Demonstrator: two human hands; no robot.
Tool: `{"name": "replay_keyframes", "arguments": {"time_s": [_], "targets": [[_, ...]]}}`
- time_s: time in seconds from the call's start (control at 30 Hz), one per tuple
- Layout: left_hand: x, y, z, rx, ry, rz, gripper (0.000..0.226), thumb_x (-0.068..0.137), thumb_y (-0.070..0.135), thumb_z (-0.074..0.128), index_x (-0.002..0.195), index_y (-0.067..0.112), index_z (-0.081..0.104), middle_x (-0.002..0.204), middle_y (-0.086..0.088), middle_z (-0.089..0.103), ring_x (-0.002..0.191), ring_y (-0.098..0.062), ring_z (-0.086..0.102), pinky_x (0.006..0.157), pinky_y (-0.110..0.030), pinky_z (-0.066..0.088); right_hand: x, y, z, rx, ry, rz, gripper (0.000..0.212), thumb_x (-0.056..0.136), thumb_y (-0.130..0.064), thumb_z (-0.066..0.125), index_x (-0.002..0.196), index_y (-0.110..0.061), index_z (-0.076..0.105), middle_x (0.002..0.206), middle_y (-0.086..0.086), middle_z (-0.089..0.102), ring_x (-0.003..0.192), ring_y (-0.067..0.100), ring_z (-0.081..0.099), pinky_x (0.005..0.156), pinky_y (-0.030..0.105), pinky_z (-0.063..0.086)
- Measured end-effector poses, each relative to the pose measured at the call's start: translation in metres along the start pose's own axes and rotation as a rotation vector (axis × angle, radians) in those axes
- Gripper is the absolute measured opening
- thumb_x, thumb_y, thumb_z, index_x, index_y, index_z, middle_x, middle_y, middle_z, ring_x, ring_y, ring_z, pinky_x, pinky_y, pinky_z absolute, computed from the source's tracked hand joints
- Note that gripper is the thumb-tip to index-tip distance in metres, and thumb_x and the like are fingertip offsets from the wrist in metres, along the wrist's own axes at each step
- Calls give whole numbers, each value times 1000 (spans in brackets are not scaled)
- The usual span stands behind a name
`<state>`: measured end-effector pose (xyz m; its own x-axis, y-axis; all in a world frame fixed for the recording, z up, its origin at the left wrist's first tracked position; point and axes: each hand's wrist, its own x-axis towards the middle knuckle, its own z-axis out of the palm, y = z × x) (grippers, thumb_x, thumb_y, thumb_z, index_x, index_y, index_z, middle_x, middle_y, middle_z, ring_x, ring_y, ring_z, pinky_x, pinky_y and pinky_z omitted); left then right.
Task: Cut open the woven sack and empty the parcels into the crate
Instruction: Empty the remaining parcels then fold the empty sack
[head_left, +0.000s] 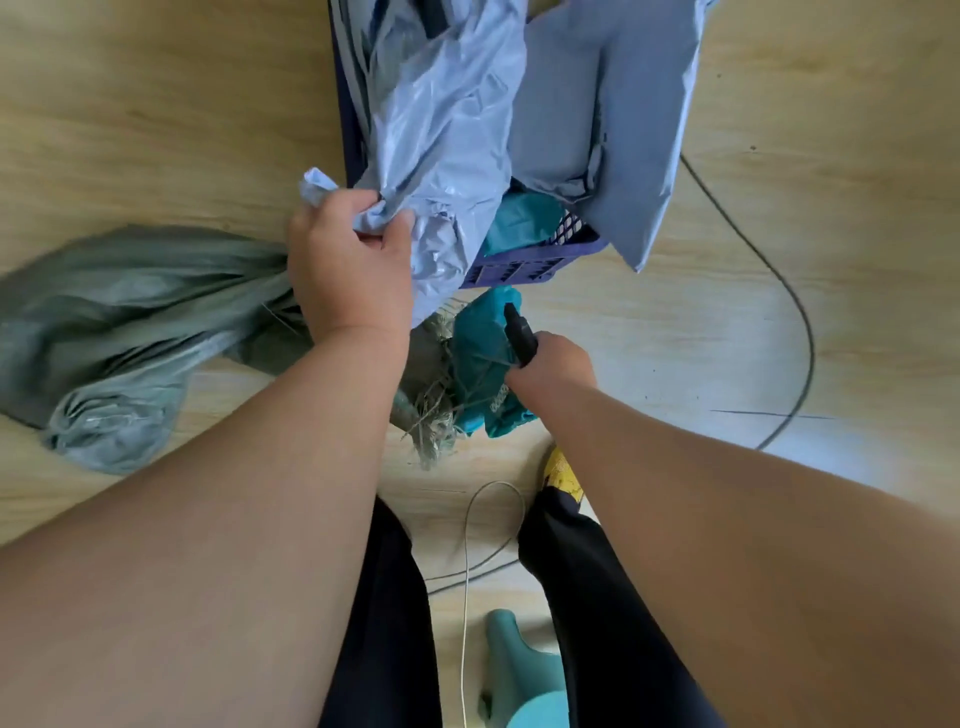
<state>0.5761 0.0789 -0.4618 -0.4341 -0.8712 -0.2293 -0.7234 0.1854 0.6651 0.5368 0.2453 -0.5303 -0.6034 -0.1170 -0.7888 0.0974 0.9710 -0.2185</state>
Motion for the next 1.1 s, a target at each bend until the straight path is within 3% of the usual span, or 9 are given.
{"name": "replay_keyframes", "arguments": {"time_s": [0.13, 0.33, 0.47, 0.6, 0.73, 0.83, 0.93, 1.03, 1.1], "targets": [[-7, 33, -34, -93, 19, -114, 32, 81, 37, 68, 110, 23, 67, 111, -10, 64, 92, -23, 65, 84, -27, 50, -38, -9, -45, 52, 22, -48, 15, 76, -19, 63, 86, -21, 53, 67, -3, 51, 56, 11, 46, 44, 22, 31], [-24, 80, -67, -78, 73, -153, 33, 84, 34, 66, 115, 23, 67, 117, -6, 61, 81, -10, 60, 78, -18, 42, -76, -28, -115, 103, 178, -110, 10, 80, -19, 58, 89, -18, 55, 68, -1, 51, 56, 13, 46, 45, 23, 32], [-31, 118, -78, -109, 106, -156, 32, 85, 34, 65, 115, 23, 67, 113, -7, 63, 83, -13, 61, 84, -26, 49, -100, -42, -158, 173, 294, -143, 25, 83, -16, 55, 107, -18, 63, 105, 9, 57, 71, 21, 54, 59, 29, 45], [-26, 157, -77, -137, 81, -148, 33, 85, 37, 64, 117, 26, 67, 115, -7, 63, 95, -20, 65, 86, -37, 53, -111, -55, -194, 226, 405, -215, 21, 86, -13, 55, 106, -17, 61, 124, 1, 46, 63, 13, 50, 59, 29, 45], [3, 188, -61, -178, 3, -109, 35, 88, 33, 60, 121, 26, 64, 117, -4, 64, 89, -11, 65, 81, -29, 52, -100, -69, -210, 269, 458, -190, 16, 89, -16, 54, 105, -14, 59, 120, 3, 47, 70, 19, 51, 60, 29, 42], [34, 201, -39, -198, -94, -111, 40, 90, 25, 57, 130, 25, 58, 119, -5, 62, 94, -15, 66, 86, -36, 55, -82, -82, -212, 384, 472, -133, 10, 88, -17, 54, 97, -13, 56, 113, 2, 49, 73, 21, 54, 63, 30, 43], [70, 212, -13, -443, -249, -238, 50, 91, 7, 54, 139, 17, 48, 109, -4, 65, 94, -21, 67, 89, -36, 55, -61, -96, -214, 450, 531, -106, 4, 88, -18, 55, 90, -16, 53, 104, -3, 48, 69, 16, 51, 59, 25, 37], [105, 221, 3, -534, -371, -322, 40, 88, 0, 57, 126, 13, 59, 88, 2, 63, 90, -19, 64, 93, -34, 53, -45, -108, -214, 470, 596, -87, 9, 87, -18, 56, 81, -19, 49, 96, -6, 46, 61, 4, 46, 49, 18, 30], [124, 223, 11, -494, -479, -339, 34, 87, 6, 61, 120, 11, 59, 94, -2, 64, 94, -21, 63, 98, -39, 50, -35, -116, -215, 468, 617, -74, 10, 86, -17, 56, 80, -19, 49, 97, -6, 47, 61, 1, 43, 48, 16, 27]]}}
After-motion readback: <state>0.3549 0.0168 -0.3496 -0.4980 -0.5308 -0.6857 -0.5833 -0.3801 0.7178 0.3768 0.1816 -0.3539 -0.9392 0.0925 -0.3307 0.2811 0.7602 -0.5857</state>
